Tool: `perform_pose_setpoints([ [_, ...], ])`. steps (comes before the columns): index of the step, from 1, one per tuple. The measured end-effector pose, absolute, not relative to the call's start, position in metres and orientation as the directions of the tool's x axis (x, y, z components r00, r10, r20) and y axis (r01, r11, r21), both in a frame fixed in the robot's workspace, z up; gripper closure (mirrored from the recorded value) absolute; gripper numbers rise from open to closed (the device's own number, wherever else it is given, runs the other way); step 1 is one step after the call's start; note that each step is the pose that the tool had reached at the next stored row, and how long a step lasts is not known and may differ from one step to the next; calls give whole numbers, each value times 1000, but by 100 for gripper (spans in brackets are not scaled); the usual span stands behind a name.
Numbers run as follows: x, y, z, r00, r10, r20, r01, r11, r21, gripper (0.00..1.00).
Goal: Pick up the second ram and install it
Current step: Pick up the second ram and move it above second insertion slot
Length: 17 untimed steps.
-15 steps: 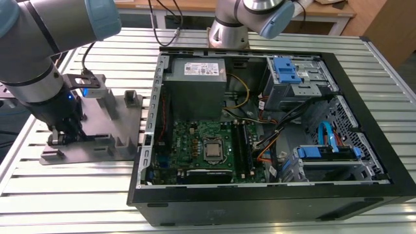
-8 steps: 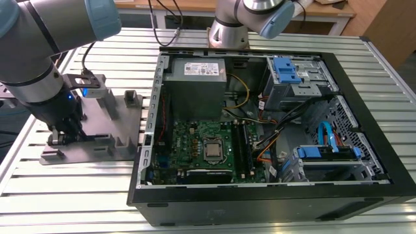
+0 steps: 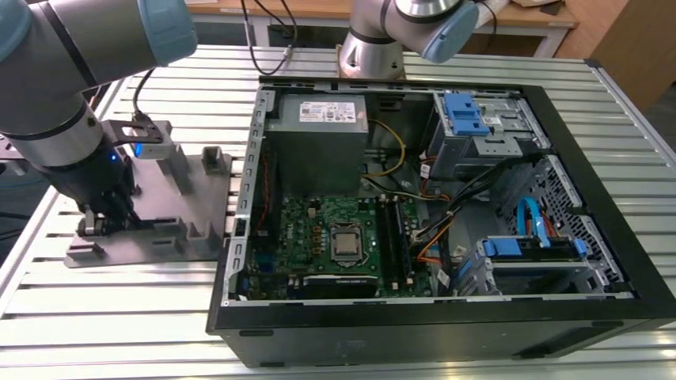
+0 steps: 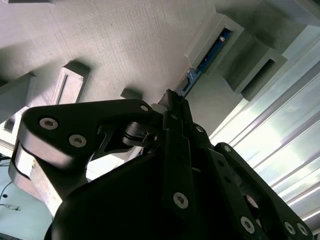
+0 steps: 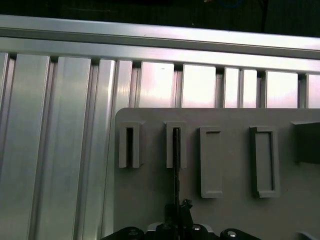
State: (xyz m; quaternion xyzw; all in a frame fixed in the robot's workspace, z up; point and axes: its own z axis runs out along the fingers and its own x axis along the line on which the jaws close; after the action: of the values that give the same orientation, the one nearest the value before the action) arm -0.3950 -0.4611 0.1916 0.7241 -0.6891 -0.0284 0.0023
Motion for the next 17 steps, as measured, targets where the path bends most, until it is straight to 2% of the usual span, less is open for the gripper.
perform_pose_setpoints([
  [17,-395,-461,220,49,-998,-39,-998,-50,43,89],
])
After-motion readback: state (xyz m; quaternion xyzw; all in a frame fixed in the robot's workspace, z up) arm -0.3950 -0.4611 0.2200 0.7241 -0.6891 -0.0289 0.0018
